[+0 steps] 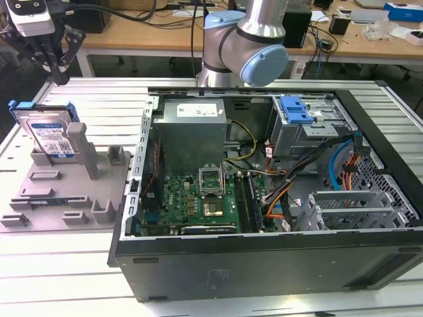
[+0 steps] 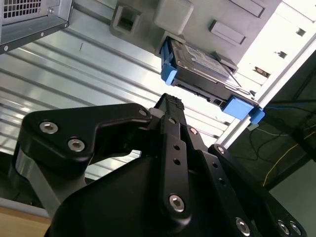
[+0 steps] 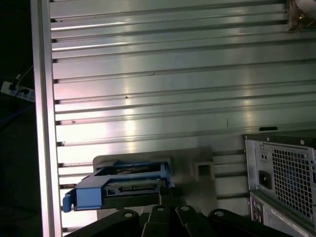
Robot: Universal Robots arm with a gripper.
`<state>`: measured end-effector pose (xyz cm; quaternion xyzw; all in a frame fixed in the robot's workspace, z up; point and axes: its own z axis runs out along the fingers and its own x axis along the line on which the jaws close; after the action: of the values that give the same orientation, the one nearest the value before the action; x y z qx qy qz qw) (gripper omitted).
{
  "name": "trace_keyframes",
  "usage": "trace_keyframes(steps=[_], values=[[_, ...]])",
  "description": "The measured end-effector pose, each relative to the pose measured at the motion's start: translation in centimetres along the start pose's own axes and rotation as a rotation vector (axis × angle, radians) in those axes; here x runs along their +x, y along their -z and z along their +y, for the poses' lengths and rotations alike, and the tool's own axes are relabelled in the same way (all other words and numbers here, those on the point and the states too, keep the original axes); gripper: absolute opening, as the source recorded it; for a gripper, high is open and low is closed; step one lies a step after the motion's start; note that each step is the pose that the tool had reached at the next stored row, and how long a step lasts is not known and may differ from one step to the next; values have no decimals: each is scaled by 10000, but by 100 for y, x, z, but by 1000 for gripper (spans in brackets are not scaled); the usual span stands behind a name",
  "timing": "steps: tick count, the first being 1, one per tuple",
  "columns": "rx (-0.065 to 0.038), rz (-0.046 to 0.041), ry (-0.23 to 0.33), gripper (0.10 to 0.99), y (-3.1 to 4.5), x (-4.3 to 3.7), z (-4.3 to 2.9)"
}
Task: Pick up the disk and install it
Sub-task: 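Pick up the disk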
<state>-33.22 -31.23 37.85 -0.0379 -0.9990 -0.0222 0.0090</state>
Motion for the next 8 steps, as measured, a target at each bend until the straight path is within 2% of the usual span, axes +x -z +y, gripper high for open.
trace_keyframes(steps=[8], values=[[3,35,16,106,0,0,0]])
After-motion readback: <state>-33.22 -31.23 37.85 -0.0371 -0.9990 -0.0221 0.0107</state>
